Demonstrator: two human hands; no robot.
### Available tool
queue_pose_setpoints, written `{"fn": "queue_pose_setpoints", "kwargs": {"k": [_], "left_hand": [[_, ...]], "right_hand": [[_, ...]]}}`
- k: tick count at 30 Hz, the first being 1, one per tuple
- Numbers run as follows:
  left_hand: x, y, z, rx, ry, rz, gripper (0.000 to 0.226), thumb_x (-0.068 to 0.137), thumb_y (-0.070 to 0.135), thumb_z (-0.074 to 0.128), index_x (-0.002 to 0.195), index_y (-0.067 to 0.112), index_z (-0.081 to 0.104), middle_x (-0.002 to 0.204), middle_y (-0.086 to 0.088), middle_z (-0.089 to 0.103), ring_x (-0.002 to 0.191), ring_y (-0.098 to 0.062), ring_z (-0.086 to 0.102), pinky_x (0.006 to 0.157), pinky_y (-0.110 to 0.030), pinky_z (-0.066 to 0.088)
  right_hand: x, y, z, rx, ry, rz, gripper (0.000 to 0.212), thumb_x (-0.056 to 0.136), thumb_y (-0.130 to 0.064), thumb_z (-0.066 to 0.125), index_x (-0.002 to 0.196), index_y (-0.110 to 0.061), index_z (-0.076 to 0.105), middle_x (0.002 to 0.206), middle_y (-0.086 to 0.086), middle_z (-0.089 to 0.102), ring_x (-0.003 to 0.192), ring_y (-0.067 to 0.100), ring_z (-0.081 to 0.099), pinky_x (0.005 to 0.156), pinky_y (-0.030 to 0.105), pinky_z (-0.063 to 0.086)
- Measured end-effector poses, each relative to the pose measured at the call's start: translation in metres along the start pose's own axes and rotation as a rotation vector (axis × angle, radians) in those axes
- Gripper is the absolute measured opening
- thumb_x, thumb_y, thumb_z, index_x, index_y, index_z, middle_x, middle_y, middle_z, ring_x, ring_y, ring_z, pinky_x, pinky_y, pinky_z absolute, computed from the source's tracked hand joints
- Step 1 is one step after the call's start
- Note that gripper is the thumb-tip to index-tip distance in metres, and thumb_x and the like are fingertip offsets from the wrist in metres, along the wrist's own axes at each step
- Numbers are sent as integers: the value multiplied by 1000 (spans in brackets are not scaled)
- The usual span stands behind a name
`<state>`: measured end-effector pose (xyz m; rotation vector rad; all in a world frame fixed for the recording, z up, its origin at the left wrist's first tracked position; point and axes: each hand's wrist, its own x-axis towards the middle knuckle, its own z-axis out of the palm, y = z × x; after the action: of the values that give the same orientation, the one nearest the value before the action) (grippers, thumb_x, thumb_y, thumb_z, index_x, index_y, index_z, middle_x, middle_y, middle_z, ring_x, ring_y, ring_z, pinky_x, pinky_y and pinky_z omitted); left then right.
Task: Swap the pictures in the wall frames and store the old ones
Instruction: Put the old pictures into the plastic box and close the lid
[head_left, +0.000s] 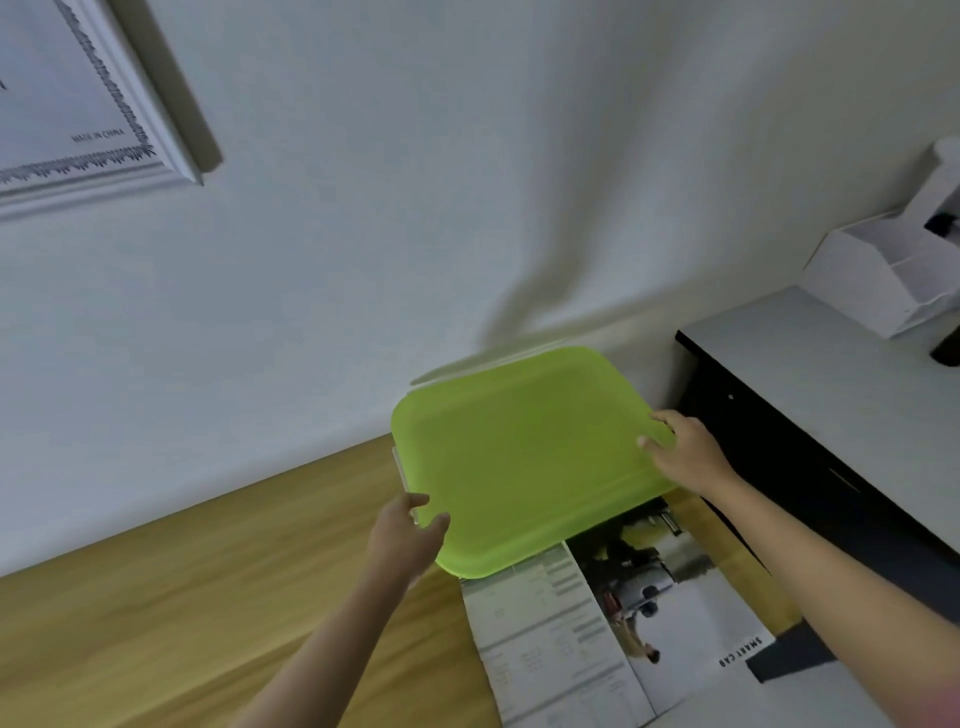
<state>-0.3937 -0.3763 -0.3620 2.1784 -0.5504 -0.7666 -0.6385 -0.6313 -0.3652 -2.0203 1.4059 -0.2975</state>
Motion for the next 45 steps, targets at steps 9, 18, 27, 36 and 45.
{"fn": "queue_pose_setpoints", "kwargs": {"k": [9,18,27,36,45], "left_hand": [[-3,-5,2,-165,19,-35,43,76,10,74,117,14,60,122,-18,59,118,-25,53,95,-38,47],[-1,-6,-2,-409,23,59,53,69,-6,75,110,26,62,125,-16,56,104,-35,62,91,-51,52],[-12,-25,-59,-353,58,237,57,69,3,79,110,38,61,132,2,47,105,-36,58,94,-51,49],[-28,-119,-166,-227,141,169,62,68,3,80,123,23,59,130,-6,48,111,-22,51,92,-30,40],[-38,-239,-278,-274,172,-9,59,72,-5,74,122,21,58,134,-8,44,116,-35,49,102,-54,41]], "right_hand": [[8,2,-1,14,8,17,56,82,-35,69,133,-21,48,135,18,42,126,40,34,103,43,31],[5,-9,-9,162,48,-35,54,85,-24,68,134,-24,45,130,14,33,113,30,44,100,35,35],[-29,-56,8,142,126,-174,52,85,-23,67,133,-27,48,115,7,31,105,21,41,97,25,31],[-100,-148,106,126,73,-191,54,84,-26,68,134,-26,47,112,5,27,111,31,45,96,31,38],[-172,-232,244,103,12,-203,54,83,-27,68,133,-22,49,109,2,26,112,32,44,97,29,36]]}}
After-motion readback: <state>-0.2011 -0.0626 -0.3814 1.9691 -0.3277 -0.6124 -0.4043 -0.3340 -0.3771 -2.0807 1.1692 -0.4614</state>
